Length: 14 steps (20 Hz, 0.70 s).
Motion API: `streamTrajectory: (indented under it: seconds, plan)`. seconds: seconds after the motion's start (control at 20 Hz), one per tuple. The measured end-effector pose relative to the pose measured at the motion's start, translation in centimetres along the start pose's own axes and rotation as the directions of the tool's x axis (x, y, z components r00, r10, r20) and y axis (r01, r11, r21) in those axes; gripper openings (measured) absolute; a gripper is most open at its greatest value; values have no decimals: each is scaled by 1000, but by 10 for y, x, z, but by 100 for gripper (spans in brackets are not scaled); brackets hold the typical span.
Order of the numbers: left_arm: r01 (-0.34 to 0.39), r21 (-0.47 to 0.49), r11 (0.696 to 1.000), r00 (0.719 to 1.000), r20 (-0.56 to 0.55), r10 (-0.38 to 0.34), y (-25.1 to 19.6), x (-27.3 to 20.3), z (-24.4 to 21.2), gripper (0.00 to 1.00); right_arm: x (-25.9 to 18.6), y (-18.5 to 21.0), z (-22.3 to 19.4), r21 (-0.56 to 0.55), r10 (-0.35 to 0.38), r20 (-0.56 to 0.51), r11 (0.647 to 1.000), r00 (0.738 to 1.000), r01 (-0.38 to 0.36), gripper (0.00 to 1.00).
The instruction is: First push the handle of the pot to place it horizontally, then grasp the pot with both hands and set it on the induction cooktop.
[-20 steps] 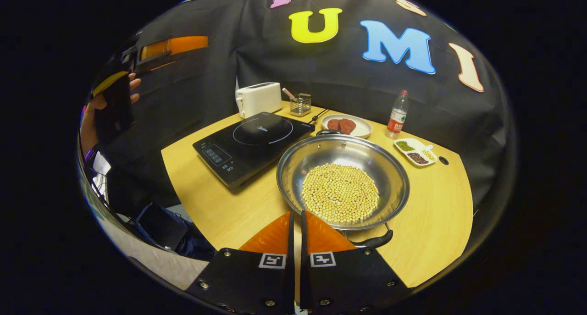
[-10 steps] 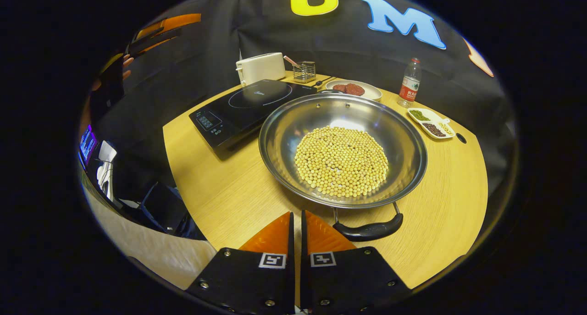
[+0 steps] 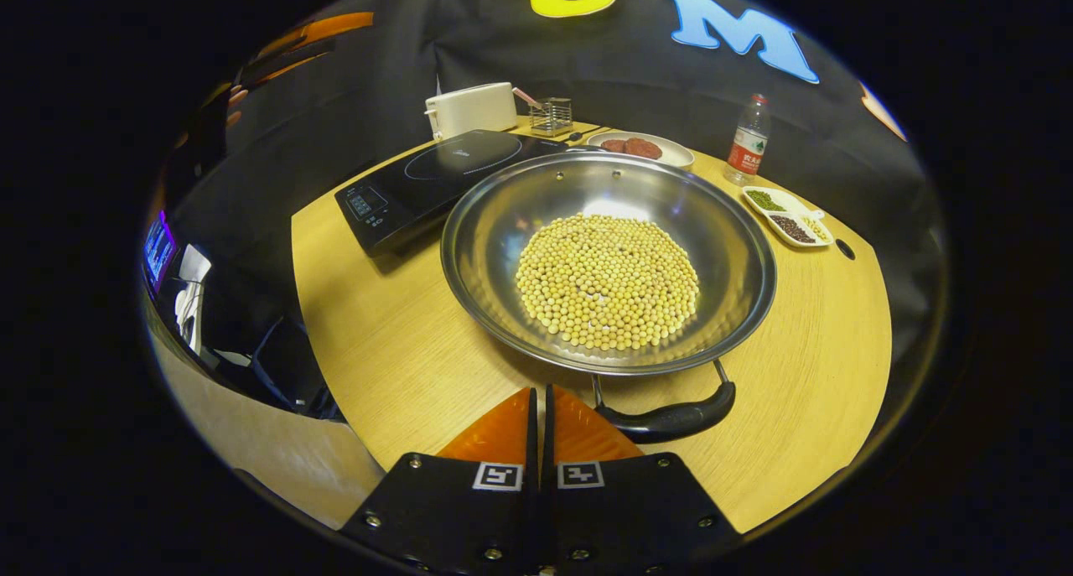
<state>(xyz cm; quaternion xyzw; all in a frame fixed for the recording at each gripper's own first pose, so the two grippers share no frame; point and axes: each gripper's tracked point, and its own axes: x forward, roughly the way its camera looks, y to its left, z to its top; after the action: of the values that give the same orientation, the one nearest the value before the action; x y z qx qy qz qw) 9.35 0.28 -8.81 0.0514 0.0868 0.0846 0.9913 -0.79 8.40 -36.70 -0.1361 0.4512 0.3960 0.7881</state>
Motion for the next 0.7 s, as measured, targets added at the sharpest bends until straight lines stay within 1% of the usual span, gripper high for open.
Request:
streamTrajectory:
  seconds: [0.05, 0.1, 0.2, 0.25, 0.3, 0.55, 0.7]
  plan:
    - [1, -1, 1000, 1000, 0, -1, -3, 2, -1, 100, -1, -6, 0, 8, -8, -1, 1000, 1000, 8, 1]
    - [2, -2, 1000, 1000, -1, -2, -6, 3, -1, 98, -1, -11, 0, 15, -18, -2, 1000, 1000, 18, 1]
    - [4, -4, 1000, 1000, -3, -4, -11, 6, -1, 98, -1, -23, 0, 29, -39, -5, 999, 999, 39, 1]
    - [4, -4, 1000, 1000, -3, -4, -13, 8, -2, 91, -2, -29, 1, 35, -49, -6, 998, 999, 49, 1]
    - [4, -6, 1000, 1000, -4, -4, -14, 8, -1, 100, -2, -34, 1, 39, -61, -6, 997, 998, 61, 1]
    - [4, -12, 1000, 1000, -9, -4, -25, 12, -3, 100, -1, -62, 3, 56, -113, -11, 992, 994, 113, 1]
    - [1, -13, 1000, 1000, -14, -2, -29, 12, -6, 90, -1, -76, 4, 66, -136, -10, 988, 991, 137, 1]
